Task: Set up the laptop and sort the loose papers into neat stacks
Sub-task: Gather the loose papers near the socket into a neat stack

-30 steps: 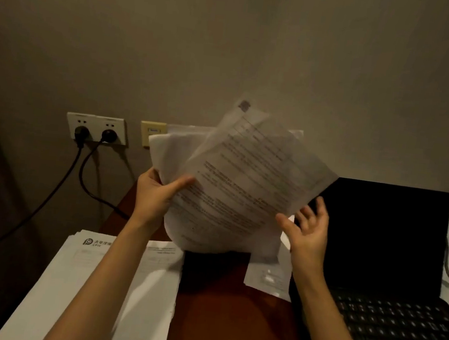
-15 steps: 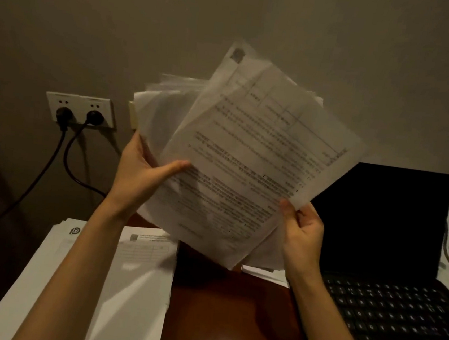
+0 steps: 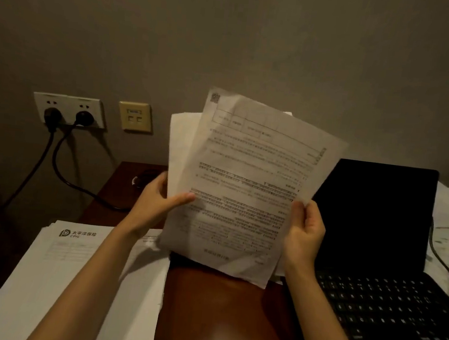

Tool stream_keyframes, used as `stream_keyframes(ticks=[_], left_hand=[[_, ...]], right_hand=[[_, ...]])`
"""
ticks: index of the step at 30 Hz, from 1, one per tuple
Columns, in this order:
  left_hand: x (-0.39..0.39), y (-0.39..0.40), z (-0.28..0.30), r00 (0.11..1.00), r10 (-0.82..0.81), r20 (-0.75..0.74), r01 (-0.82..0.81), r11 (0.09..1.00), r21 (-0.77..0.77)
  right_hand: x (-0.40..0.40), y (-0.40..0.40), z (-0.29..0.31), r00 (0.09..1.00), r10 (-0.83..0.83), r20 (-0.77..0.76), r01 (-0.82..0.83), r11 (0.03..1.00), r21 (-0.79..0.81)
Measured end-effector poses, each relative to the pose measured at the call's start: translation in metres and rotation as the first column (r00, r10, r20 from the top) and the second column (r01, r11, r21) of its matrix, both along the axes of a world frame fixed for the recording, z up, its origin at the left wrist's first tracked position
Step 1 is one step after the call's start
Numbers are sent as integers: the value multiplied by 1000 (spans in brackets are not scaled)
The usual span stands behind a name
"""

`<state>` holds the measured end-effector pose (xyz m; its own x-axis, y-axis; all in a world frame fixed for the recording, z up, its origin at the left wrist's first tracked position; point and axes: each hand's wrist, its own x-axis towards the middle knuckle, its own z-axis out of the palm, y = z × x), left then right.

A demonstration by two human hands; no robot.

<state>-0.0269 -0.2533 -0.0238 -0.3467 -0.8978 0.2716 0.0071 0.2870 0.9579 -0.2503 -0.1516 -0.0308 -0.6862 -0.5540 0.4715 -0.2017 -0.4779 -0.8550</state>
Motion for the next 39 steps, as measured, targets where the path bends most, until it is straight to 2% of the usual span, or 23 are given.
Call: stream_keyframes(ticks=[3, 6, 8, 12, 15, 17, 20, 22, 25, 28, 34, 39], left_hand=[[-6, 4, -5, 997, -81, -5, 82, 996, 30], [-16, 9, 7, 997, -38, -66, 33, 997, -76], [-17, 11, 14, 995, -66, -80, 55, 990, -132], [-10, 9, 14, 992, -106, -63, 96, 984, -149], [-13, 9, 7, 991, -46, -123, 34, 994, -101], [-18, 10, 3, 994, -11, -112, 0, 996, -90], [-21, 11, -3, 997, -38, -67, 32, 996, -88], [-21, 12, -1, 996, -26, -80, 19, 996, -90], [-23, 16, 9, 996, 29, -87, -42, 989, -141], [-25, 18, 16, 997, 65, -28, -69, 980, -185], [-37, 23, -5, 998, -8, -62, 2, 996, -90], [-41, 20, -25, 996, -7, -85, 6, 1000, -12]], right_hand=[[-1, 1, 3, 997, -68, 35, 69, 997, -26], [-2, 2, 5, 995, -95, 28, 97, 993, -69], [-5, 3, 7, 996, -76, 46, 80, 993, -87], [-9, 3, 8, 1000, 29, -6, -30, 999, -39], [-8, 2, 5, 982, 190, -14, -190, 982, 10], [-7, 2, 1, 956, 292, -5, -291, 955, 57], [-11, 1, -5, 938, 347, -18, -341, 929, 145], [-11, 2, -7, 940, 338, -39, -328, 932, 152], [-10, 5, 1, 964, 265, -19, -264, 963, 49], [-10, 6, 8, 988, 153, 22, -153, 988, -29], [-10, 4, -2, 991, -51, 125, 57, 997, -45], [-9, 2, -9, 997, 2, 80, -4, 999, 32]])
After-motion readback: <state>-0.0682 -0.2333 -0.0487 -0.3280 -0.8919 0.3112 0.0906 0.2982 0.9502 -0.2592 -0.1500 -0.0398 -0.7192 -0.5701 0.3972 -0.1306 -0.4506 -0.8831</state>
